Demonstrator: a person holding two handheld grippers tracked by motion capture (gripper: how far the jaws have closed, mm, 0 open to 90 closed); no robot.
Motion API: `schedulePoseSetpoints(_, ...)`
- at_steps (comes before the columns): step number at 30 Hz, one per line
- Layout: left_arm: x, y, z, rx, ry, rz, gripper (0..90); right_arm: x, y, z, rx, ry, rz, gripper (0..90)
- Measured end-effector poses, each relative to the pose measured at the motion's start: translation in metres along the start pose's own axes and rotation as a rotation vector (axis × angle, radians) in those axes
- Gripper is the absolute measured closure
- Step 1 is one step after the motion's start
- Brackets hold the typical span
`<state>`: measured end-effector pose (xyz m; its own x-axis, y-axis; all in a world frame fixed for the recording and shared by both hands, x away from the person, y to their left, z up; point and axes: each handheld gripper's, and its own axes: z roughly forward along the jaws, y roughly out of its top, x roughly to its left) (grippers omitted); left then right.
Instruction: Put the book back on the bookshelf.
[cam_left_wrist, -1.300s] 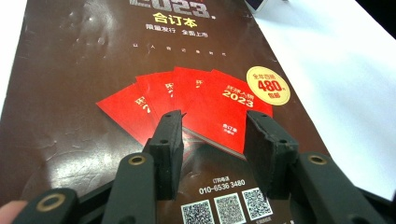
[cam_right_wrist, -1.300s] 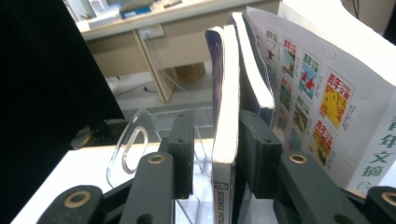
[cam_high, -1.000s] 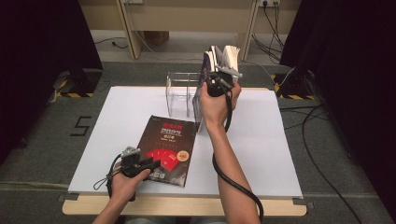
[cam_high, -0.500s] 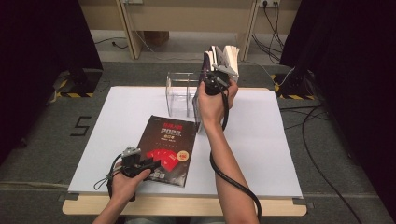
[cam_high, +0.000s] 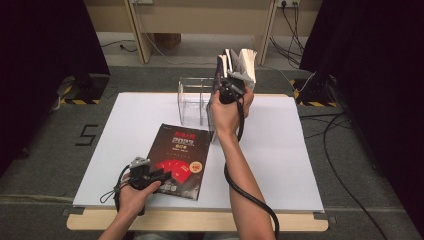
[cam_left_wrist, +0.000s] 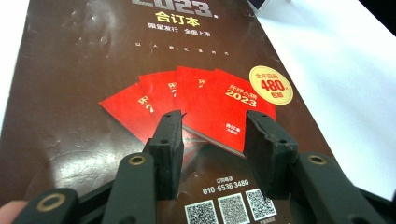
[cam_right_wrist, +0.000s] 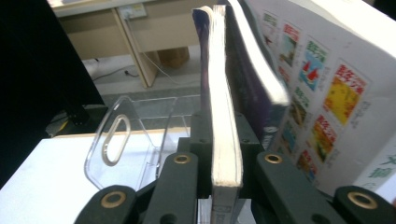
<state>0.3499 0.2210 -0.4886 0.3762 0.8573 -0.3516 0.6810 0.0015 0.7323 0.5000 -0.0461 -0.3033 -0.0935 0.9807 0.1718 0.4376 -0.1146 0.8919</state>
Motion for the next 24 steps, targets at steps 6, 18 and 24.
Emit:
schedulePoseSetpoints(6,0.0,0.0,0.0,-0.003,0.001,-0.001,56.5,0.008,-0.006,0.0,-0.057,0.035,-0.042,83.0)
schedulePoseSetpoints(18,0.003,0.0,-0.001,-0.001,0.003,-0.002,56.6,0.007,-0.001,0.004,-0.109,0.028,-0.036,83.1)
schedulePoseSetpoints(24,0.003,0.0,-0.001,0.0,0.003,-0.003,56.5,0.006,0.003,0.009,-0.128,0.021,-0.032,83.1)
